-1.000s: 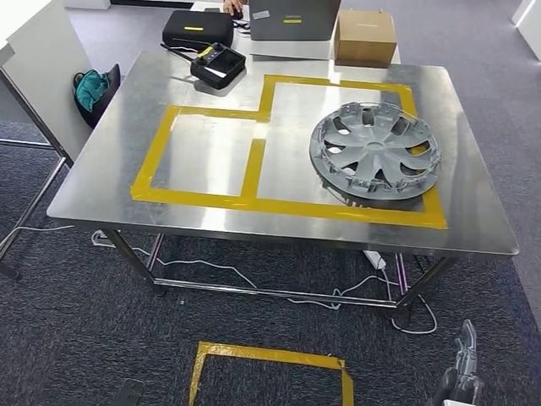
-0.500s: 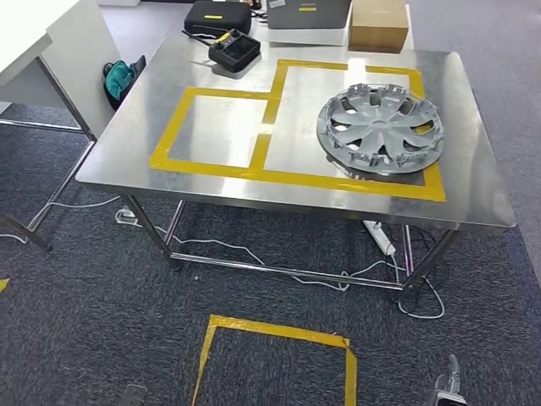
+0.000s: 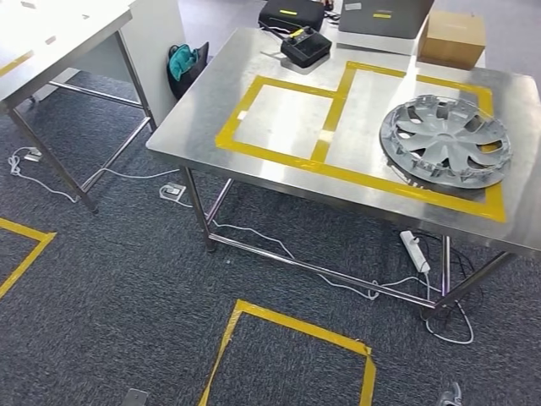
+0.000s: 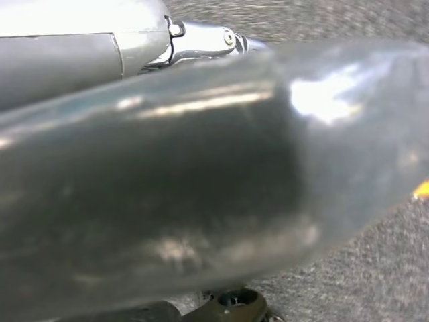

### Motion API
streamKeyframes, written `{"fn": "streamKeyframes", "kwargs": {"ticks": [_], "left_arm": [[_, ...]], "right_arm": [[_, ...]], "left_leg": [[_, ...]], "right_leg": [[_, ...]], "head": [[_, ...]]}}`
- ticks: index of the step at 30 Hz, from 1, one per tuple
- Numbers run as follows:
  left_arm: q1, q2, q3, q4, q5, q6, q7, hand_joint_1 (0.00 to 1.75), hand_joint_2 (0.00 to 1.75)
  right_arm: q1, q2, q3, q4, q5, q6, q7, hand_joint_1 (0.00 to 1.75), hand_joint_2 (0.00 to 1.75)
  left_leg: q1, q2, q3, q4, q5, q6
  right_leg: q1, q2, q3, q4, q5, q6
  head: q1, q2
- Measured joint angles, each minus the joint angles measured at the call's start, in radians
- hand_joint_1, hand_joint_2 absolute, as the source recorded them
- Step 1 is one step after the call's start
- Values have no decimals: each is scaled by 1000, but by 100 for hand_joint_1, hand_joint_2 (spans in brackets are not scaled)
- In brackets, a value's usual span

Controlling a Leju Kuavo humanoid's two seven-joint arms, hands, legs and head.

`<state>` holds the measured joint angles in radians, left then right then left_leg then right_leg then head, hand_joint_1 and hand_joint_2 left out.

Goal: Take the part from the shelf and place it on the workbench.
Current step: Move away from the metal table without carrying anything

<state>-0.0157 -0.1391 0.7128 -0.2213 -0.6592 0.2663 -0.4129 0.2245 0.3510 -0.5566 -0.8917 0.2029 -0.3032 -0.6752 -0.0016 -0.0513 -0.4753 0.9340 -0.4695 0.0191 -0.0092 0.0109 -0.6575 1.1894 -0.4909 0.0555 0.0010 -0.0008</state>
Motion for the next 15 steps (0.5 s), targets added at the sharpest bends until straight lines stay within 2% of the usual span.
{"fn": "streamKeyframes", "kwargs": {"ticks": [2, 3, 4, 6, 8, 10, 11, 12, 13, 14, 15], "left_arm": [[-2, -1, 0, 0, 0, -1, -1, 0, 0], [-3, -2, 0, 0, 0, -1, -1, 0, 0], [-4, -2, 1, 0, 0, -1, -1, 0, 0], [-3, -2, 1, 0, 0, 0, -2, 0, 0], [-1, -2, 1, 0, -1, 0, -3, 0, 0], [-5, -2, 1, 0, -7, 0, -5, 0, 0], [-6, -3, 1, 0, -13, -1, -5, 0, 0], [-6, -4, 1, 0, -22, -1, -6, 0, 0], [-4, -4, 1, 0, -31, 0, -5, 0, 0], [-2, -5, 1, 0, -41, 2, -5, 0, 0], [0, -5, 1, 0, -51, 4, -5, 0, 0]], "right_arm": [[-4, 0, -4, 6, 0, 0, 0, 0, 0], [-6, 0, -7, 10, 0, -1, 0, 0, 0], [-8, 0, -9, 13, -1, -1, 1, 0, 0], [-11, 1, -12, 17, -1, -1, 1, 0, 0], [-15, 3, -15, 19, -4, -2, 3, 0, 0], [-18, 4, -20, 24, -9, -4, 6, 0, 0], [-19, 4, -24, 27, -12, -6, 7, 0, 0], [-20, 4, -27, 32, -12, -10, 8, 0, 0], [-22, 4, -31, 36, -10, -16, 10, 0, 0], [-25, 4, -35, 40, -7, -21, 11, 0, 0], [-29, 4, -38, 45, -2, -26, 11, 0, 0]], "left_leg": [[0, -25, -4, 4, 1, -5], [1, -35, -10, 7, 3, -10], [3, -44, -17, 9, 5, -17], [8, -59, -30, 12, 8, -31], [9, -29, -50, 45, -16, -44], [9, 21, -106, 156, -79, -55], [10, 32, -142, 227, -111, -59], [11, 37, -169, 283, -129, -62], [12, 40, -180, 308, -129, -64], [13, 43, -170, 292, -109, -65], [13, 52, -139, 237, -75, -65]], "right_leg": [[-6, 44, 81, -145, 44, -8], [-7, 62, 103, -184, 50, -10], [-8, 71, 110, -199, 45, -12], [-6, 52, 109, -203, 46, -19], [-8, 28, 109, -210, 50, -32], [-8, 0, 107, -213, 52, -40], [-7, -16, 105, -213, 51, -42], [-6, -32, 103, -213, 52, -43], [-5, -47, 101, -212, 52, -43], [-5, -60, 101, -211, 52, -42], [-5, -73, 101, -210, 52, -41]], "head": [[0, 0], [-1, 0], [-1, 0], [-1, 0], [-6, 0], [-13, 0], [-15, 0], [-15, 0], [-15, 0], [-15, 0], [-15, 0]]}}
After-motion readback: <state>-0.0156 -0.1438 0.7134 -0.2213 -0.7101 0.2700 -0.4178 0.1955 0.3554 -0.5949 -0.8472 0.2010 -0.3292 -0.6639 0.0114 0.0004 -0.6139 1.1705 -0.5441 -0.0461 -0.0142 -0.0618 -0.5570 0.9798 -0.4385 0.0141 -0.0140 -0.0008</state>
